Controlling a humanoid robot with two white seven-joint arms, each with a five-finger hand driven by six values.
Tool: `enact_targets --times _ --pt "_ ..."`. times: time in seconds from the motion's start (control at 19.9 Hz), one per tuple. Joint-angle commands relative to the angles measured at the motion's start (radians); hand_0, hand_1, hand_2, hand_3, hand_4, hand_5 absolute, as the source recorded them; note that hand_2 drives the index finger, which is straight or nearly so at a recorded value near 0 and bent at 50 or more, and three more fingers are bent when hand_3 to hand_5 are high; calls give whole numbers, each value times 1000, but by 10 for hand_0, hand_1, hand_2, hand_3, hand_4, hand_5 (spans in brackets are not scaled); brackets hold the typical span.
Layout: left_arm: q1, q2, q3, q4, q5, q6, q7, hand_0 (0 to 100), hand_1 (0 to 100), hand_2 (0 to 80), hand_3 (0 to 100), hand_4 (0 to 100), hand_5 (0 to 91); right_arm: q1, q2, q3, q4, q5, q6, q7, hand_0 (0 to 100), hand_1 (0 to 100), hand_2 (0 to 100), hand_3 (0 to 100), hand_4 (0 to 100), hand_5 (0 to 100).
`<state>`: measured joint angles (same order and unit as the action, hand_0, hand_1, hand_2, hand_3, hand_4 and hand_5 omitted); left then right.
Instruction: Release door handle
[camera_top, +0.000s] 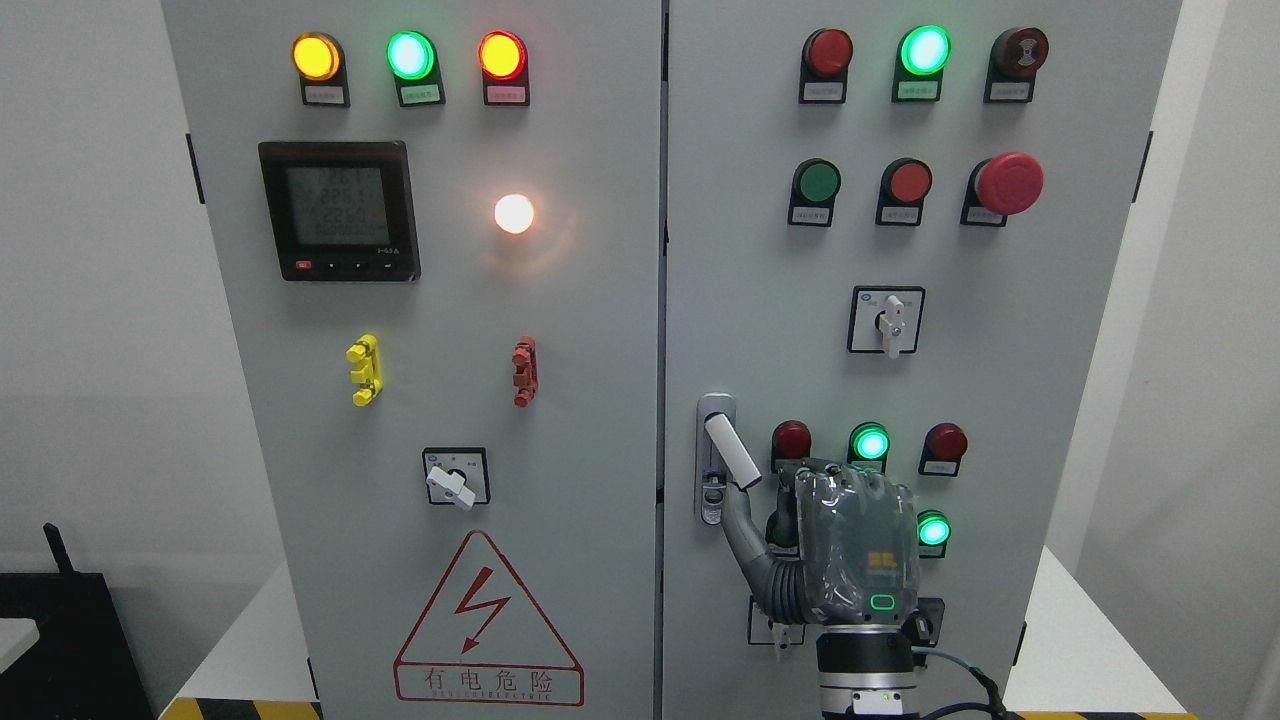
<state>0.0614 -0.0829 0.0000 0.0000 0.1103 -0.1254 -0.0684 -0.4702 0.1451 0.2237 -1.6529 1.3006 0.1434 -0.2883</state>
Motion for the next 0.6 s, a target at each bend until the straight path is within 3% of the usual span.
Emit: enact_targets --times 0.0,0.55 --pt "0 0 -12 -15 0 0 -1 120 389 0 0 0 0 -1 1 -10 -1 17 -1 1 525 386 1000 1000 1000 975" --pt "0 0 -12 -15 0 0 -1 120 389 0 0 0 0 -1 -2 -17 -2 19 -1 1 512 385 1000 1000 1000 975"
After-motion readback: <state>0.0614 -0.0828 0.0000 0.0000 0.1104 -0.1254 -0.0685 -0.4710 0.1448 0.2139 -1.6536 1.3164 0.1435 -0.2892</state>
